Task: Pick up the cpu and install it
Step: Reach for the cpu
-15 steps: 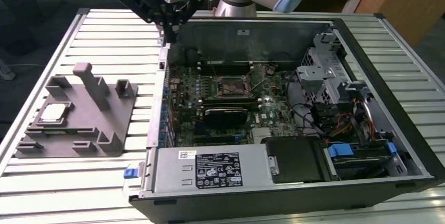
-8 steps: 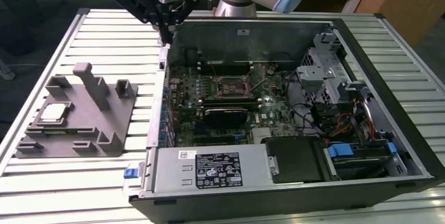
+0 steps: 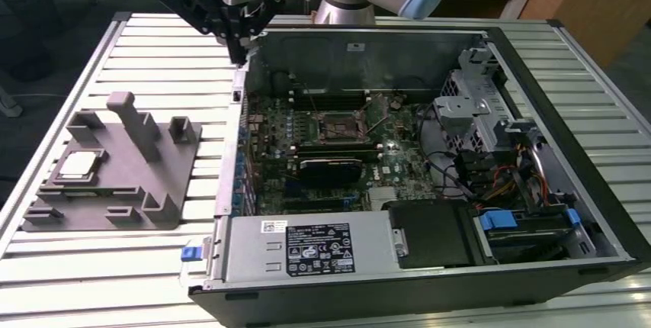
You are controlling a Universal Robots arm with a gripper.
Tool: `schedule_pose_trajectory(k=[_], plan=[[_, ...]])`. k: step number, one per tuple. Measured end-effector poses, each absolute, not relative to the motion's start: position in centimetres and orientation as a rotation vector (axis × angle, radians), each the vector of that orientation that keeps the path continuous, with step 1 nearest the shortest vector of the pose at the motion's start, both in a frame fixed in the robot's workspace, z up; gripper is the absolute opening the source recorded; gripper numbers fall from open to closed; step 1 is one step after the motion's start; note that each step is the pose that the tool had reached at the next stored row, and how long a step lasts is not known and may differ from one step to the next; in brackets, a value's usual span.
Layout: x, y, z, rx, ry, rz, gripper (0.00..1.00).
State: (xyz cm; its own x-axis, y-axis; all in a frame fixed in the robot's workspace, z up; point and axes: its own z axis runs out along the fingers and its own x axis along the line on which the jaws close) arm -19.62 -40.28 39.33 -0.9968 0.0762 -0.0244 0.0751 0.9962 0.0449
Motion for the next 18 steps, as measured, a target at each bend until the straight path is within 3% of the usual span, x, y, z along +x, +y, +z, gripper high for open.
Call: schedule_pose_trajectory(k=[18], plan=[[-20.7, -40.4, 39.3, 0.118, 3.112, 0.068, 0.11]])
